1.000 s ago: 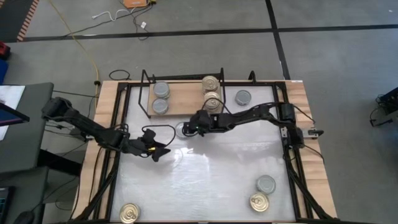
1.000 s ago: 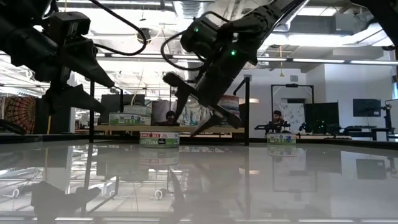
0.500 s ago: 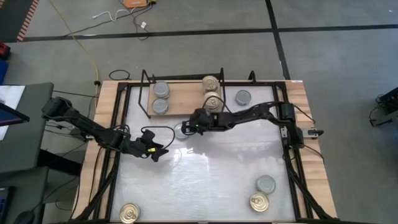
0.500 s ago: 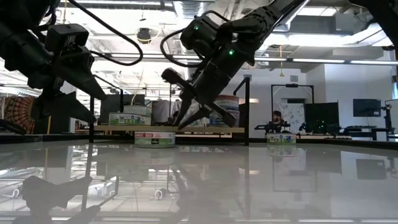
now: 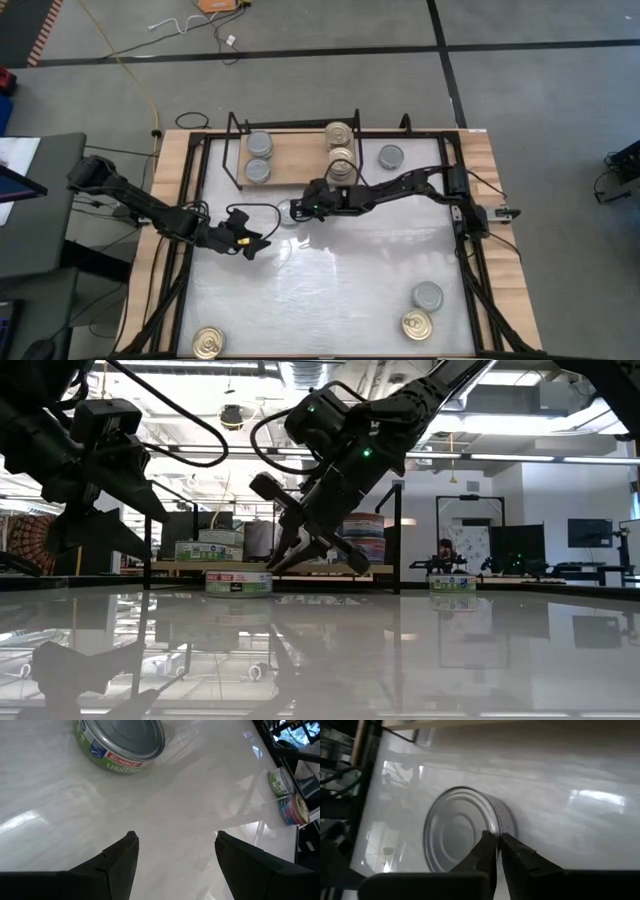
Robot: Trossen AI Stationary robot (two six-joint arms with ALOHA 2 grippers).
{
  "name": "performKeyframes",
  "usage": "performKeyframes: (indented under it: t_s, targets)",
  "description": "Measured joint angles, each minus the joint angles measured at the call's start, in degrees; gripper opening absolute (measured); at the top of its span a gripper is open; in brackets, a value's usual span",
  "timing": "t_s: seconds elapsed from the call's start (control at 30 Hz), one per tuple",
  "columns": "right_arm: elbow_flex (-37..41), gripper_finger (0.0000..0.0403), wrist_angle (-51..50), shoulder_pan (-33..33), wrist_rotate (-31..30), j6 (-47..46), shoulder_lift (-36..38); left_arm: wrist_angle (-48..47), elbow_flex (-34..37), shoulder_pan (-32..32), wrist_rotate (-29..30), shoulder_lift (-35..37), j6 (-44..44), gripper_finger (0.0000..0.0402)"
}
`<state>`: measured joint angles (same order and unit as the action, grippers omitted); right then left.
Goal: Stack canned seafood by type on shelf
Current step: Stack the green tuna can on top of the green tuna can on the shelf
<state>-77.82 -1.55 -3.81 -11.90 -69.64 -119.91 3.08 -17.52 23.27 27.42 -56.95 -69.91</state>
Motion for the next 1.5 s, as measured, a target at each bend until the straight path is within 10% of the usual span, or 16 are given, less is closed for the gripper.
performKeyframes:
  t_s: [1.5]
  targets:
    - [-0.5,0.0056,1.6,-1.9,7.2,4.2,-0.3,-1.3,0.0,0.0,0.0,0.0,-1.2,0.0251]
